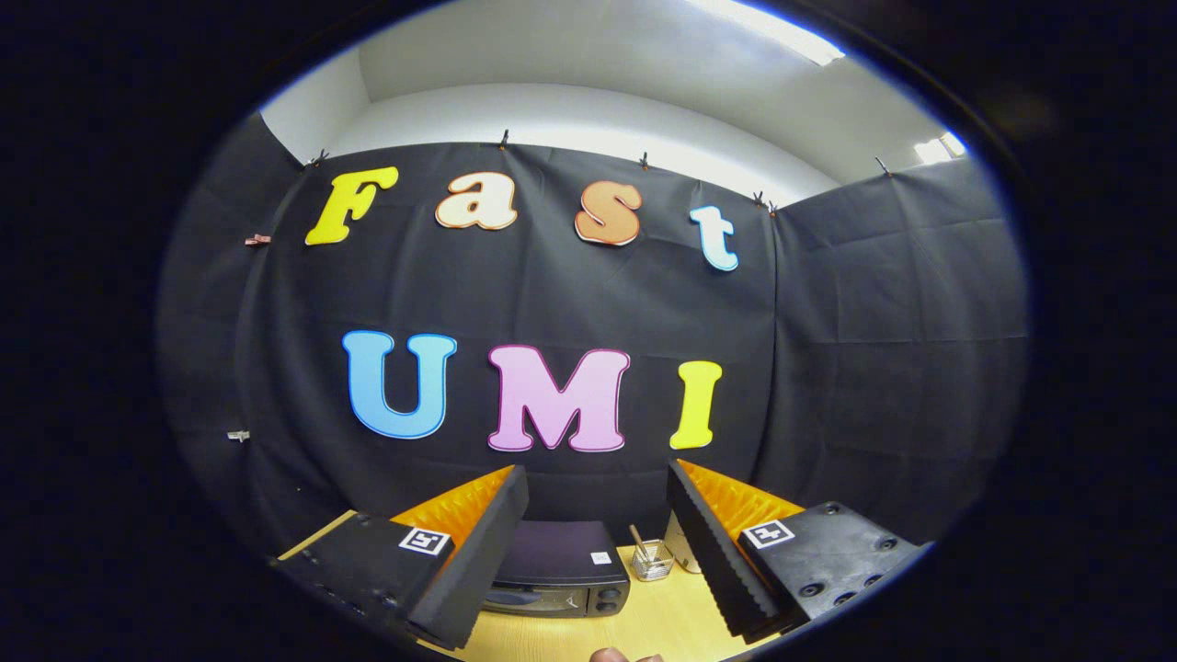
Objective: Open the toaster oven, put the food inside, and close the toaster oven door.
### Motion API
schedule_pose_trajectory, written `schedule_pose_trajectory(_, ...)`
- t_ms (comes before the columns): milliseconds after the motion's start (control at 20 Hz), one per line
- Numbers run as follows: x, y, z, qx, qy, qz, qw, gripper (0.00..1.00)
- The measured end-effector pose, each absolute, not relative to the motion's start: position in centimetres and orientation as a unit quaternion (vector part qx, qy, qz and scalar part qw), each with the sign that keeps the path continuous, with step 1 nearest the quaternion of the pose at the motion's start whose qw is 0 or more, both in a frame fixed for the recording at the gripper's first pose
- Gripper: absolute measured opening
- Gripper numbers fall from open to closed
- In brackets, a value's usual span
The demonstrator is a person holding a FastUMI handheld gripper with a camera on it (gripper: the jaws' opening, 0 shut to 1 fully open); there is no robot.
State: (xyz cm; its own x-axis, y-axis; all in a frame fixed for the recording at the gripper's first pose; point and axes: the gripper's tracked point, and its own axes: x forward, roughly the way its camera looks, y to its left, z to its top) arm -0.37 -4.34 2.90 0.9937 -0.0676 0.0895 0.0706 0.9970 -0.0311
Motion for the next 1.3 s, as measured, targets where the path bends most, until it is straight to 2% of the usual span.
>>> schedule_pose_trajectory(350, -2.4, -4.0, 4.5, -0.008, -0.051, -0.019, 0.998, 0.99)
schedule_pose_trajectory(700, -1.9, -3.6, 1.9, 0.009, -0.01, -0.012, 1.0, 0.99)
schedule_pose_trajectory(1300, -0.8, -4.3, 2.3, 0.011, 0.0, -0.018, 1.0, 0.99)
